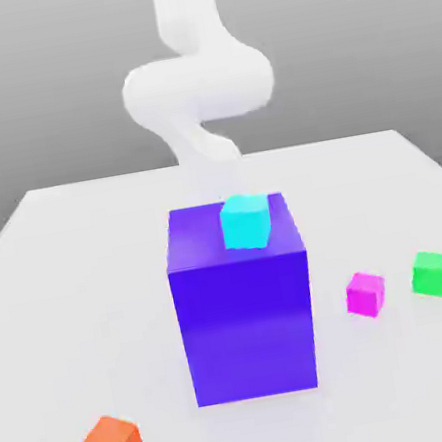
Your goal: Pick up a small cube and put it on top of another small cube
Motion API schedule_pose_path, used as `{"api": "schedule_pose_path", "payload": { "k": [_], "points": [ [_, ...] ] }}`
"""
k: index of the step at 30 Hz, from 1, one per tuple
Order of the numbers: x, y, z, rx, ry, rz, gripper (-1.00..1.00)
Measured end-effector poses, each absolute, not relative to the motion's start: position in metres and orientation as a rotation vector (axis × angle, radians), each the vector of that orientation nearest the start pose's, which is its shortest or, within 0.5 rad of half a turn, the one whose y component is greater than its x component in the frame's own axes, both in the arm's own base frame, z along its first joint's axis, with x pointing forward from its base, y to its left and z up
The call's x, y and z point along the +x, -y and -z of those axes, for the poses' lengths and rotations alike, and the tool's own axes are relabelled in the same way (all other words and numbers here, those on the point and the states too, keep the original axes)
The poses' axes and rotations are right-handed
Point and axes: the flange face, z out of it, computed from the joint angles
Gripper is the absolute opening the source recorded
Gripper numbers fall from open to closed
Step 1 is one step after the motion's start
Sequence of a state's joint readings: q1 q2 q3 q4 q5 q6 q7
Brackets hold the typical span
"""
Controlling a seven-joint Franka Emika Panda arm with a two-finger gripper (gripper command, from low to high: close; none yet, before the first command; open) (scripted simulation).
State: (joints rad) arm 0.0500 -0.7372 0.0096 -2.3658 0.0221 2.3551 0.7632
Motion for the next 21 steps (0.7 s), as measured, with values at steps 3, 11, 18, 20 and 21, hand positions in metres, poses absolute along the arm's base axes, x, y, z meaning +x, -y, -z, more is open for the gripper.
{"api": "schedule_pose_path", "payload": {
  "k": [3,11,18,20,21],
  "points": [
    [0.398,-0.063,-0.587,-2.634,-0.796,0.786,0.0],
    [0.379,-0.167,-0.39,-2.897,-0.368,0.425,0.0],
    [0.286,-0.211,-0.247,-3.067,0.051,0.137,0.0],
    [0.252,-0.212,-0.214,-3.106,0.179,0.058,0.0],
    [0.24,-0.211,-0.201,-3.118,0.226,0.028,0.0]
  ]
}}
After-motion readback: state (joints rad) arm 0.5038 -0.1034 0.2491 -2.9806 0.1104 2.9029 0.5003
